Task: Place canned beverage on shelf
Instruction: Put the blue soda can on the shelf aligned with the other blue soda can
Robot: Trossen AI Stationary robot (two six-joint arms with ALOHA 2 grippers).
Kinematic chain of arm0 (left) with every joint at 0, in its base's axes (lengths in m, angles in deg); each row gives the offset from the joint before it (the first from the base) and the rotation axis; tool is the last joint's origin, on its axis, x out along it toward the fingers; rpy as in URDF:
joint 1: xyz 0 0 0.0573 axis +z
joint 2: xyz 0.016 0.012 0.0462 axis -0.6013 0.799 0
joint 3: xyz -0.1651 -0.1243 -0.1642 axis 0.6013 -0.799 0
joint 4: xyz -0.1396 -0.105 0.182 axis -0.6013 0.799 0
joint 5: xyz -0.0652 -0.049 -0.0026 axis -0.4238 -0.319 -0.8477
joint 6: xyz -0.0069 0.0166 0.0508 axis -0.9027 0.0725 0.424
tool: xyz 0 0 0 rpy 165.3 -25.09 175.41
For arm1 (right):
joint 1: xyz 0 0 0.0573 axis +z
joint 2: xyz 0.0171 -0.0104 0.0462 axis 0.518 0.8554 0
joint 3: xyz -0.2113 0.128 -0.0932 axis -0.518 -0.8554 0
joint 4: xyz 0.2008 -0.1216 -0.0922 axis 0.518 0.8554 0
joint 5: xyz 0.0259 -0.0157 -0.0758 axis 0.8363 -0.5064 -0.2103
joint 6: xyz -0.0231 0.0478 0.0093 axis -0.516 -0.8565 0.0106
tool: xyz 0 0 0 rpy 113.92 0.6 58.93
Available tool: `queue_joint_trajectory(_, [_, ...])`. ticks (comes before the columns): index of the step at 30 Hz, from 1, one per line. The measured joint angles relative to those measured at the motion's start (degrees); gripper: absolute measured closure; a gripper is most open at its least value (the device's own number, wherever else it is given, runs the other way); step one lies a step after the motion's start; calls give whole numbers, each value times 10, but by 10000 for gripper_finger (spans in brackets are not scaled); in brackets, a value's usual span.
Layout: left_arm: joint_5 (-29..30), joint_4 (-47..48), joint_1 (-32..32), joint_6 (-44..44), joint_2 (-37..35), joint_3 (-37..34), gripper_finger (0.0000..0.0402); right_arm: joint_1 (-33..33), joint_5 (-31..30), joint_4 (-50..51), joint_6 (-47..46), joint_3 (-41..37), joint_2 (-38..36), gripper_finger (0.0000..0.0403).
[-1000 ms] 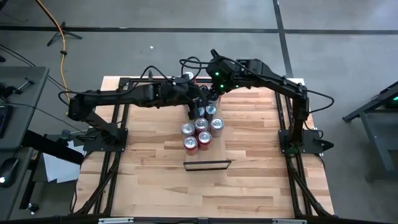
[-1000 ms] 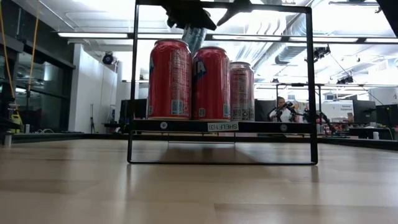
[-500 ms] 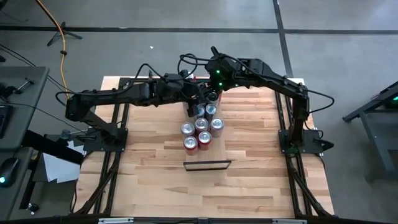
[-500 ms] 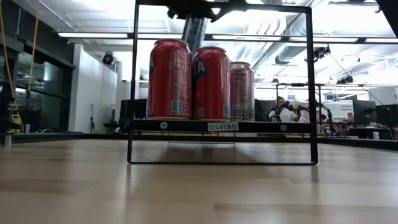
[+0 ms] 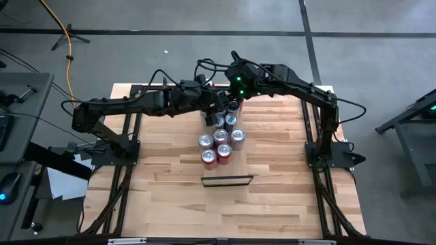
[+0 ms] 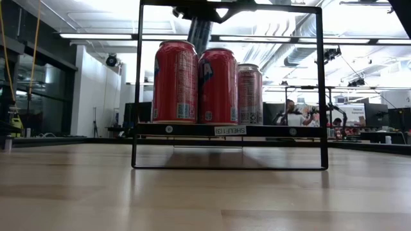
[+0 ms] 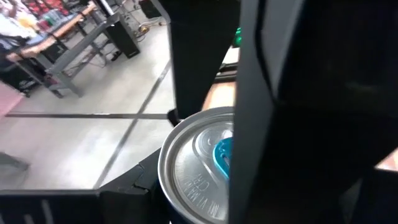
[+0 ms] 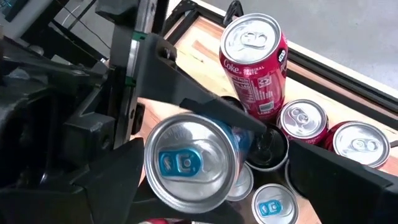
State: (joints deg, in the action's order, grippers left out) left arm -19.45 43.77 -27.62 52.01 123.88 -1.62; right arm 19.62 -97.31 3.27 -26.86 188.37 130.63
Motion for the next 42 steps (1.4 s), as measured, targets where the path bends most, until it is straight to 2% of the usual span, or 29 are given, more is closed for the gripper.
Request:
queue_joint_trajectory(5, [18, 4, 0, 17, -8, 0, 217, -3, 3, -14, 25, -1, -9, 20])
queue_joint_trajectory(9, [14, -4, 5, -5, -22, 1, 217, -11, 16, -39, 32, -4, -29, 20])
queue_joint_trajectory(16, [-45, -26, 21, -54, -51, -5, 217, -25, -6, -20, 28, -2, -56, 20])
queue_joint_trajectory(20, [-31, -39, 20, -39, -50, -2, 217, -19, 5, -66, 26, -2, -58, 20])
queue_joint_trajectory(30, [-30, -89, 16, -29, -40, -3, 217, 3, 20, -100, 6, -2, -44, 20])
queue_joint_trajectory(37, [-32, -97, 7, -10, -40, -4, 217, 10, -4, -102, -15, -2, -37, 20])
queue_joint_trajectory(42, [-33, -100, 3, 23, -40, -3, 217, 18, 30, -142, -18, -2, -34, 20])
